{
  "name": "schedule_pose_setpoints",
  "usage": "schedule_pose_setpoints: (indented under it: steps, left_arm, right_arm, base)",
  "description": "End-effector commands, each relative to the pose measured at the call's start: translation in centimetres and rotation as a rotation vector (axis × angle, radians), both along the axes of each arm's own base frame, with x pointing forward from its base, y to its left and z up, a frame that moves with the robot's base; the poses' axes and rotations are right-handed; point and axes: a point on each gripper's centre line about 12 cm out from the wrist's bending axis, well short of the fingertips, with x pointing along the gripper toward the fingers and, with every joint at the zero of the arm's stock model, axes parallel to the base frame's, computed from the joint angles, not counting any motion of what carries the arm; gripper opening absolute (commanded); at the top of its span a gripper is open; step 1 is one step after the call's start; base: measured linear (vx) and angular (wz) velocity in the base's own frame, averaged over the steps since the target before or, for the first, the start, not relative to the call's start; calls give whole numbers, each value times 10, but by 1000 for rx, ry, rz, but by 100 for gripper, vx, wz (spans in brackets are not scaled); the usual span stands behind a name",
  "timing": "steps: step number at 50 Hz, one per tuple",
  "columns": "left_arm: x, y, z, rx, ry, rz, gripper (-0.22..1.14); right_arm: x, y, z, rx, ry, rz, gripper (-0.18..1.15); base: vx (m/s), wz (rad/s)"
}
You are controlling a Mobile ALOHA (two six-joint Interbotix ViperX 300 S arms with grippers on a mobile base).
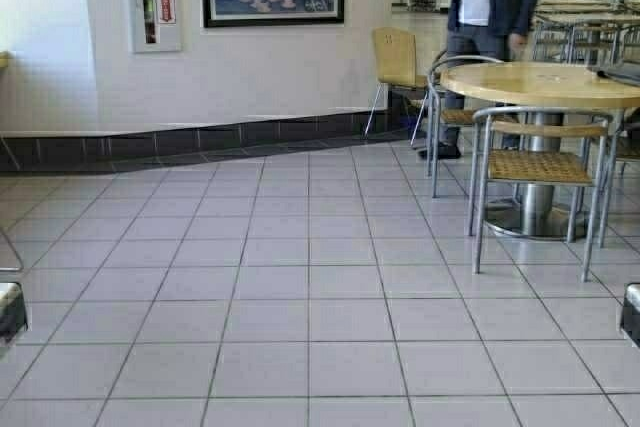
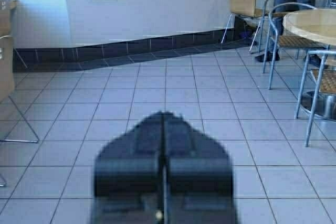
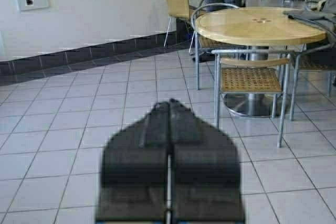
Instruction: Push the chairs under the table
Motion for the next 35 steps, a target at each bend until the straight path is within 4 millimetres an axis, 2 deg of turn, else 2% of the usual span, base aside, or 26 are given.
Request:
schedule_pose_setpoints:
  steps: [1,9,35]
  left_arm:
    - [2,0,-2,-6,11,-2,-1]
    - [2,0,-2,-6,11,-2,3]
    - [1,0,-8,-24,26,-3,3]
  right_arm:
    - [-2,-1,3,17,-8,-5,3]
    - [-6,-2,4,17,-8,-11,4]
    - [-7,-12,7,21,-16,-59,4]
  base:
    - [4,-7]
    - [8,-9]
    - [18,0]
